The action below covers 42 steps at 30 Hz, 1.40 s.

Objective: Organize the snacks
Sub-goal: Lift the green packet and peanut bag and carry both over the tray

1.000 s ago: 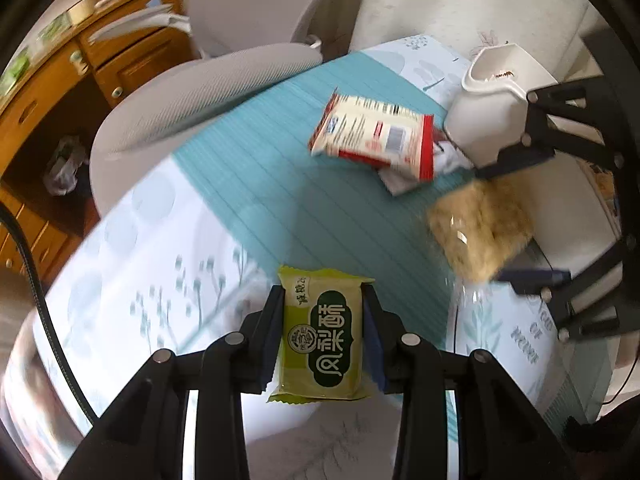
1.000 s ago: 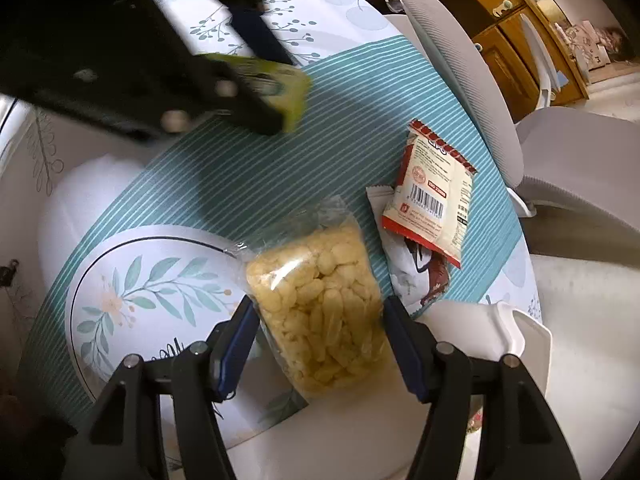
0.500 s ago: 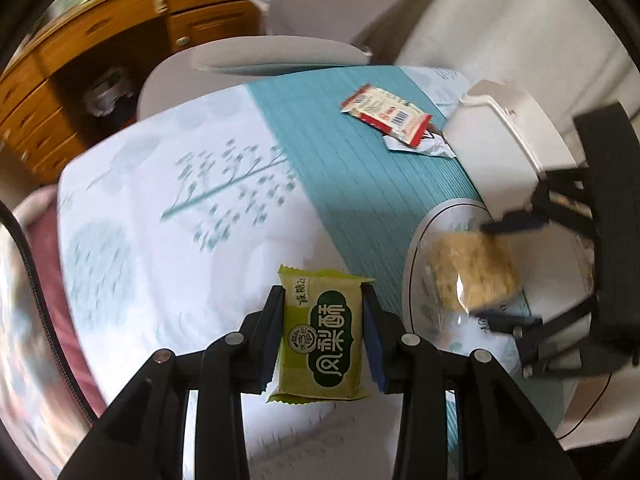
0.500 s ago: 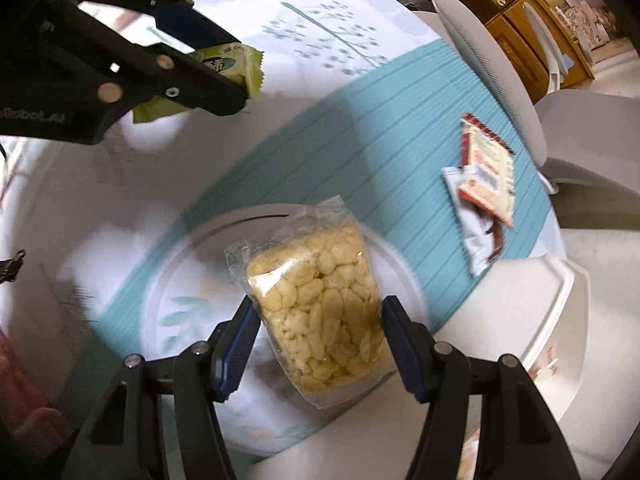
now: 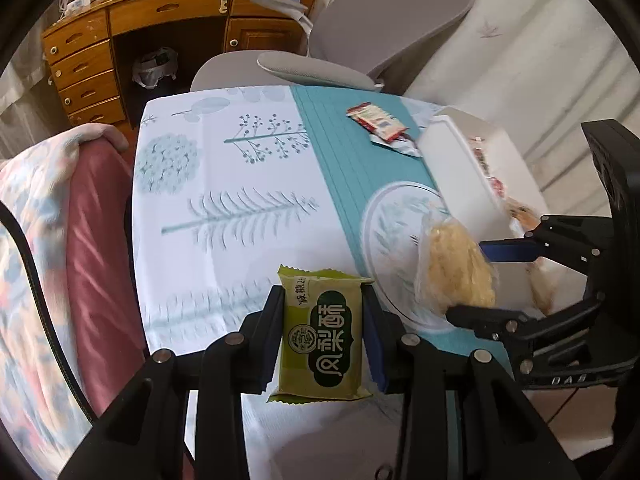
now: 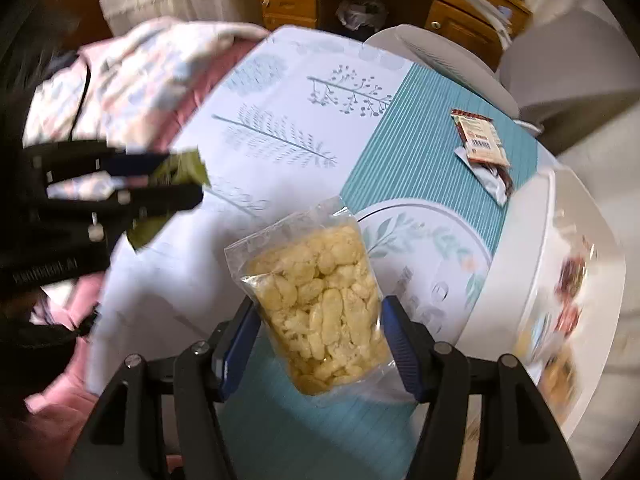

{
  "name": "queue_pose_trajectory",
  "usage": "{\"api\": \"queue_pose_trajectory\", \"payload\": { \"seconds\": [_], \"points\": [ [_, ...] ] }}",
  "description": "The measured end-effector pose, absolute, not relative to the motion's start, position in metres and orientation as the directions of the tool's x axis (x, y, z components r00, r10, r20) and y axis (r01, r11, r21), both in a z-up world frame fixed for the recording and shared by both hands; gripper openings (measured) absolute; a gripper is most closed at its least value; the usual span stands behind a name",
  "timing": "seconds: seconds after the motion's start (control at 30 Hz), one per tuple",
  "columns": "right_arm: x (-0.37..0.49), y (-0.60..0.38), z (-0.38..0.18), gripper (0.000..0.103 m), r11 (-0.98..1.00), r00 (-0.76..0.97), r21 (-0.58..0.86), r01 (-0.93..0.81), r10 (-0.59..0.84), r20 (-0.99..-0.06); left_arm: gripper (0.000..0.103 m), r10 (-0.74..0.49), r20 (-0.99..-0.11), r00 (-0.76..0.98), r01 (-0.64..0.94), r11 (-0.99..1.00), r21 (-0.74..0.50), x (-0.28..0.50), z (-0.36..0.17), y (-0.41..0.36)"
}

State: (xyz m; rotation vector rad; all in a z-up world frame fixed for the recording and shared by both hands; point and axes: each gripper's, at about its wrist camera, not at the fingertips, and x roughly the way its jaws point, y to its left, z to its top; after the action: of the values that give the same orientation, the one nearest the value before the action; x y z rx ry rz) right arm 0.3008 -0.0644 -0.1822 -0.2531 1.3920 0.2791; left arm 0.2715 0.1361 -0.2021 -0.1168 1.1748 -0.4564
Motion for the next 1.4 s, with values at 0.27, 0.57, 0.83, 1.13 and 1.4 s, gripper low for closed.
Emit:
{"api": "queue_pose_trajectory", "payload": {
  "seconds": [0.27, 0.57, 0.83, 1.13, 1.4],
  "points": [
    [0.246, -0.082, -0.146, 0.062, 0.968, 0.202, 0.129, -0.216, 0.174, -0.964, 0.035, -0.442, -0.839, 0.318, 0.332, 0.880, -0.339, 0.205, -0.169, 0.123],
    [0.192, -0.127, -0.130, 0.062, 0.950, 0.249, 0.308, -0.055, 0.312, -0.917, 0.035, -0.500, -0.795, 0.345, 0.383, 0.848, -0.367, 0.166, -0.135, 0.084],
    [0.173, -0.174, -0.124, 0.062, 0.913, 0.290, 0.409, 0.011, 0.388, -0.875, 0.035, -0.494, -0.778, 0.389, 0.396, 0.852, -0.343, 0.162, -0.115, 0.040],
    [0.166, -0.248, -0.120, 0.062, 0.896, 0.312, 0.440, 0.059, 0.402, -0.861, 0.035, -0.464, -0.771, 0.436, 0.377, 0.872, -0.312, 0.176, -0.099, -0.020],
    [0.180, -0.310, -0.121, 0.062, 0.910, 0.284, 0.412, 0.054, 0.381, -0.880, 0.035, -0.459, -0.762, 0.457, 0.344, 0.881, -0.324, 0.190, -0.103, -0.079]
  ]
}}
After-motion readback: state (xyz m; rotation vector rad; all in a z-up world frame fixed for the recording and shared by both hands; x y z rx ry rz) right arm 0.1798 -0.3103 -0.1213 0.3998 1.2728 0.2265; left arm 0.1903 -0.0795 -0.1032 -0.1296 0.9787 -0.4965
